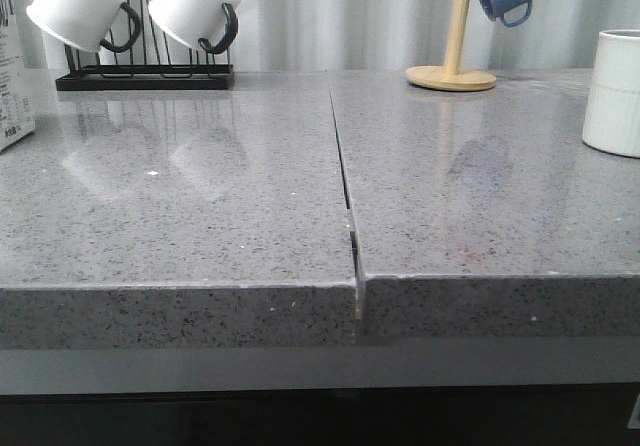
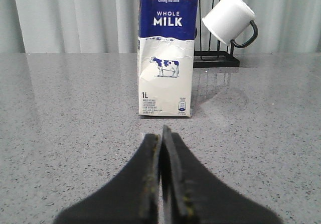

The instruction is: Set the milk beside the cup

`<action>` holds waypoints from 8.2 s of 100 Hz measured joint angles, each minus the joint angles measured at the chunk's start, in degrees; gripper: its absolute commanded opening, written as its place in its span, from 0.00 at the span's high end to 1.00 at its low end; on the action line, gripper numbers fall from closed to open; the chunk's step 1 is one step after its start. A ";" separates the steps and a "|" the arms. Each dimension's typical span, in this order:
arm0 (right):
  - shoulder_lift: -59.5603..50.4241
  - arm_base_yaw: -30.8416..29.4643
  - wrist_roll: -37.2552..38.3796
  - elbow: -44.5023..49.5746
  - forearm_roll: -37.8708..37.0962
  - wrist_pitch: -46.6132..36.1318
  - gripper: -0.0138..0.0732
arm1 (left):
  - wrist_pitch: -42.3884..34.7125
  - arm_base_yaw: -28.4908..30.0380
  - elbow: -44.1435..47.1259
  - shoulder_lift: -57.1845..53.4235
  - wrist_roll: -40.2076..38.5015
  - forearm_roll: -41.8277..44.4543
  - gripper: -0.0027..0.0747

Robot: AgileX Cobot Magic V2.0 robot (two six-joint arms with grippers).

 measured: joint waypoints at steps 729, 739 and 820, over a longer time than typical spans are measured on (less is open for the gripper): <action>-53.76 34.00 -0.04 13.82 2.29 26.57 0.92 | -16.38 -3.52 -32.05 59.82 0.00 -2.55 0.13; -53.76 34.00 -0.04 13.82 2.29 26.57 0.92 | -17.33 -2.86 -33.34 62.73 0.00 -2.55 0.13; -53.76 34.00 -0.04 13.82 2.29 26.57 0.92 | -25.67 -0.75 -44.66 81.93 0.00 -2.68 0.18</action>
